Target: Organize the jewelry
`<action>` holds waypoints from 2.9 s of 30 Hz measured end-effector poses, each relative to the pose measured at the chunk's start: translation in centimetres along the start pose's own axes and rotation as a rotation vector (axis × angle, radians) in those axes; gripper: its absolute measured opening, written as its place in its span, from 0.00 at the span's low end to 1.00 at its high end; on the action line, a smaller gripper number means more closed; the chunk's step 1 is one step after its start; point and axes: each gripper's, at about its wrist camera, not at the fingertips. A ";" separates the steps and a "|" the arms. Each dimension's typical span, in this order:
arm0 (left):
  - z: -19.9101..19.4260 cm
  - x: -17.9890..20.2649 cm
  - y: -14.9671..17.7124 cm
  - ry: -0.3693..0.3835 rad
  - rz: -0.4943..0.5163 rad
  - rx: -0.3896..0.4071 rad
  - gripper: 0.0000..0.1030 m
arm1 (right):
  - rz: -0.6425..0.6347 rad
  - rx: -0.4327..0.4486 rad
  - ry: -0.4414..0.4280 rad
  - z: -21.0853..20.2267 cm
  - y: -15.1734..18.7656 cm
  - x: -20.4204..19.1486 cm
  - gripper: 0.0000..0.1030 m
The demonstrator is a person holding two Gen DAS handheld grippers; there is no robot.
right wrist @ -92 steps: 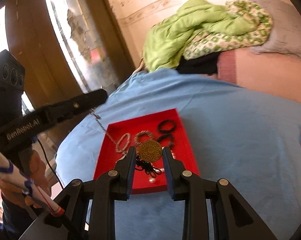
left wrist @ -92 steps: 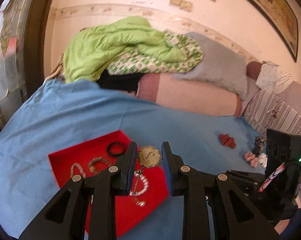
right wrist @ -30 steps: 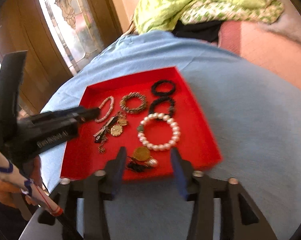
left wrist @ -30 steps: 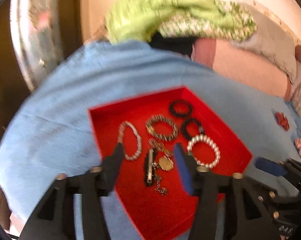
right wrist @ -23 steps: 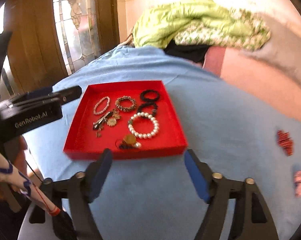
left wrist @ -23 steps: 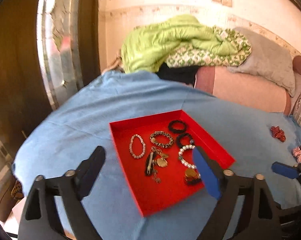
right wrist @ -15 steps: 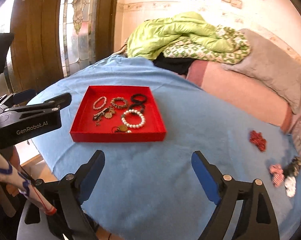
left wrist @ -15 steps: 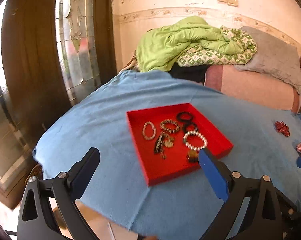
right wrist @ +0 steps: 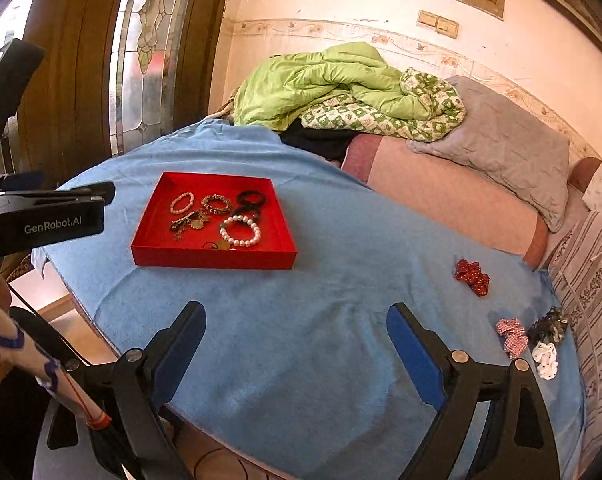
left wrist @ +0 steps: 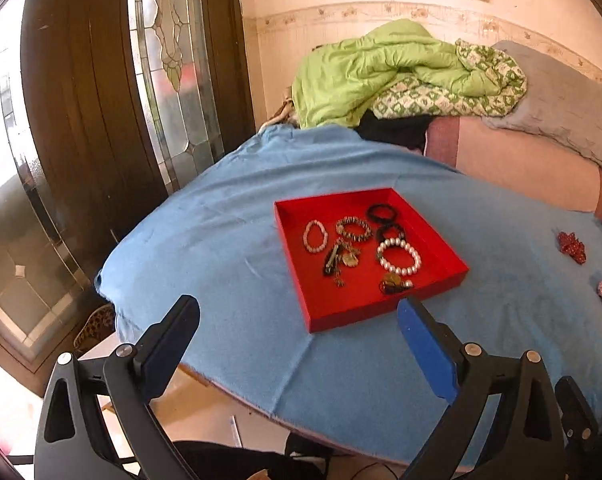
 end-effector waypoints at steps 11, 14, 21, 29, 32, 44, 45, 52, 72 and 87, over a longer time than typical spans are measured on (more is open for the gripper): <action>1.7 0.8 1.8 -0.099 0.094 -0.020 0.96 | -0.008 -0.019 0.007 -0.1 0.8 -0.4 0.91; 2.5 0.4 2.6 -0.056 0.068 -0.037 0.96 | -0.016 -0.035 0.010 0.2 1.2 -0.6 0.91; 3.9 0.3 3.8 -0.029 0.052 -0.064 0.96 | -0.027 -0.065 0.017 0.9 1.7 -1.1 0.91; 4.3 0.1 4.1 -0.021 0.058 -0.070 0.96 | -0.032 -0.098 0.016 2.1 2.1 -1.5 0.91; 4.6 0.0 4.1 -0.021 0.053 -0.081 0.96 | -0.039 -0.109 0.009 2.4 2.2 -1.8 0.91; 5.1 0.0 4.1 -0.026 0.055 -0.089 0.96 | -0.042 -0.119 0.010 2.9 2.5 -1.8 0.91; 5.1 0.0 4.1 -0.025 0.056 -0.091 0.96 | -0.042 -0.118 0.012 2.9 2.5 -1.7 0.91; 5.1 0.0 4.1 -0.027 0.052 -0.095 0.96 | -0.044 -0.118 0.014 2.8 2.5 -1.7 0.91; 5.2 -0.2 4.2 -0.028 0.051 -0.096 0.96 | -0.045 -0.120 0.012 2.9 2.6 -1.6 0.91; 5.3 -0.3 4.2 -0.027 0.050 -0.098 0.96 | -0.045 -0.122 0.011 3.0 2.7 -1.6 0.91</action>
Point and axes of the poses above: each gripper's, at about its wrist camera, not at the fingertips, and z roughly the way its jaws point, x to its right, y to its underside, and after that the axes turned 6 degrees about x, right-handed
